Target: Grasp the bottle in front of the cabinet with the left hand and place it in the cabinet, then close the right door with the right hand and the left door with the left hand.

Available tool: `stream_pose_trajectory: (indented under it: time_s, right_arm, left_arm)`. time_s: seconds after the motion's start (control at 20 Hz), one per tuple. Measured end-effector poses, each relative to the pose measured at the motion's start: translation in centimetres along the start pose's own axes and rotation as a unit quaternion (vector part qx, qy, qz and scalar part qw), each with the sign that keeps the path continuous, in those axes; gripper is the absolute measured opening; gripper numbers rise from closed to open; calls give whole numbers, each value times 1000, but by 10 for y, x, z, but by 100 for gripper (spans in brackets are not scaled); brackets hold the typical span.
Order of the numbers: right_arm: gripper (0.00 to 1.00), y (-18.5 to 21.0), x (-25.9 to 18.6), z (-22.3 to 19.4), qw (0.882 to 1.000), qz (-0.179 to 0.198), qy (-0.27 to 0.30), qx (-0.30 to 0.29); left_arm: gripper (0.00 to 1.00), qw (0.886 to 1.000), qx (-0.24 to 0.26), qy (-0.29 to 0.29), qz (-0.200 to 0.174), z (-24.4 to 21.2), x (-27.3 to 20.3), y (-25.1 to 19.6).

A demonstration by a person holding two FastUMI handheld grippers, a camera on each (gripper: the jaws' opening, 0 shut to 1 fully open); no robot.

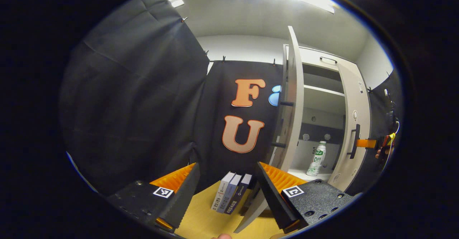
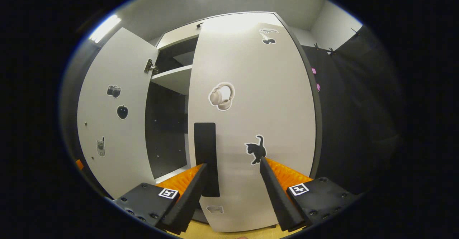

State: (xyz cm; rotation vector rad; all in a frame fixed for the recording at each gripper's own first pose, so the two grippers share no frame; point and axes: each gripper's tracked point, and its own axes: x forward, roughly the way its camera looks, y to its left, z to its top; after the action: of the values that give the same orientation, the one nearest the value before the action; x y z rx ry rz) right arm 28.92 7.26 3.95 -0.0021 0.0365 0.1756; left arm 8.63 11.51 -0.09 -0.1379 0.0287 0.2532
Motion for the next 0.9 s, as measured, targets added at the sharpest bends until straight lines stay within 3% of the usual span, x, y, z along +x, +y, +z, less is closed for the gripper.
stream_pose_trajectory:
  time_s: [0.25, 0.6, 0.8, 0.85, 0.9]
  right_arm:
    - [96, 3, -18, 2, 1000, -2, -6, 12]
    - [96, -21, -89, -23, 1000, -31, 2, 1]
    - [96, -49, -116, -25, 998, -59, -8, 5]
    - [100, -56, -121, -24, 998, -68, -8, 4]
    - [96, -62, -125, -22, 997, -73, -10, 4]
  left_arm:
    - [93, 999, -33, 13, 6, -2, 43, 4]
    - [95, 999, -13, -17, -31, 19, 94, -22]
    - [92, 998, 16, -47, -27, 34, 97, -27]
    - [94, 998, 19, -42, -31, 32, 97, -30]
    - [94, 998, 20, -41, -40, 32, 97, -35]
